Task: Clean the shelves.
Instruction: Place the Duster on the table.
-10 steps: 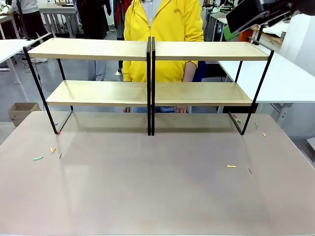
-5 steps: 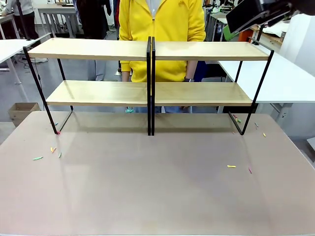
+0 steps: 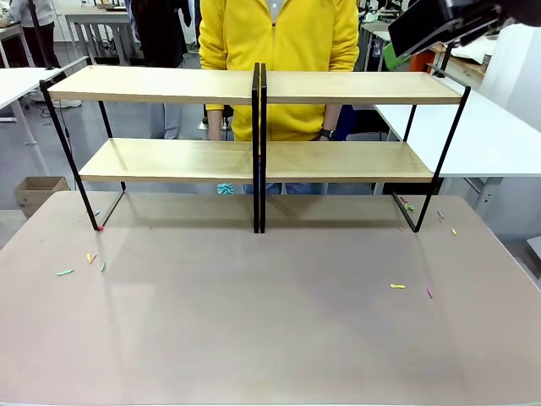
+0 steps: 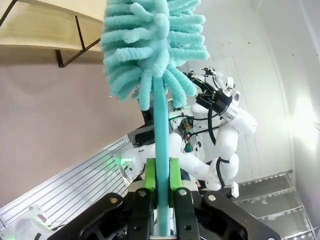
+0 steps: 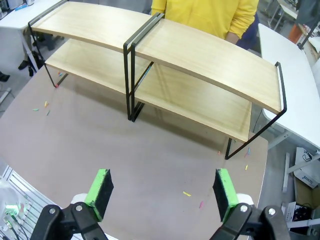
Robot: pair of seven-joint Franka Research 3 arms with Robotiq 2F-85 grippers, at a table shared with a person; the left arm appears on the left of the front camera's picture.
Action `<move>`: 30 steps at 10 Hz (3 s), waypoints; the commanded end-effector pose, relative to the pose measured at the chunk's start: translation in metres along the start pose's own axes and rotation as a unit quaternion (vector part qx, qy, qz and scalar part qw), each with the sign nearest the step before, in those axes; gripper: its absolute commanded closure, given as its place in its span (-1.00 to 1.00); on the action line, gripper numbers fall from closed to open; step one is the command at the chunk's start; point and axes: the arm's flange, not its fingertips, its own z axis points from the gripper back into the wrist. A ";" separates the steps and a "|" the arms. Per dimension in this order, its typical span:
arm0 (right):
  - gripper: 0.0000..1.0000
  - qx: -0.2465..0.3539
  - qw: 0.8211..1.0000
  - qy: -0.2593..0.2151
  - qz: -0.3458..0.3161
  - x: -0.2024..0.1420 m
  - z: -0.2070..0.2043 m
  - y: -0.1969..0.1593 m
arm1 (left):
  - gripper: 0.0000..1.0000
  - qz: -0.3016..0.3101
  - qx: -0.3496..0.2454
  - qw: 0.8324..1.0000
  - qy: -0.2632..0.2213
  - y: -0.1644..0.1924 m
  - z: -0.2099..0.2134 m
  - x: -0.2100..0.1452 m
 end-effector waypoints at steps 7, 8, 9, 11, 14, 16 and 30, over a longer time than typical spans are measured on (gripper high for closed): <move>-1.00 0.000 1.000 0.000 0.000 0.000 0.000 0.000 | 0.75 -0.012 -0.003 1.000 0.001 0.000 0.003 -0.003; -1.00 0.113 0.993 0.042 -0.003 0.008 0.008 0.009 | 0.75 0.001 0.001 1.000 -0.002 0.000 0.001 0.000; -1.00 0.182 0.974 0.109 -0.080 0.001 0.004 -0.006 | 0.75 0.009 -0.074 0.980 0.187 0.009 -0.014 0.001; -1.00 0.299 0.859 0.217 -0.354 -0.049 -0.002 -0.069 | 0.75 0.003 -0.165 0.888 0.430 0.033 -0.044 -0.020; -1.00 0.282 0.759 0.260 -0.527 -0.150 -0.007 -0.137 | 0.75 0.047 -0.187 0.810 0.554 0.083 -0.137 -0.050; -1.00 0.114 0.815 0.272 -0.500 -0.170 -0.020 -0.148 | 0.75 0.163 -0.058 0.856 0.487 0.140 -0.194 -0.074; -1.00 0.402 0.636 0.386 -0.533 -0.333 -0.259 -0.167 | 0.75 0.102 -0.085 0.822 0.553 0.344 -0.317 0.004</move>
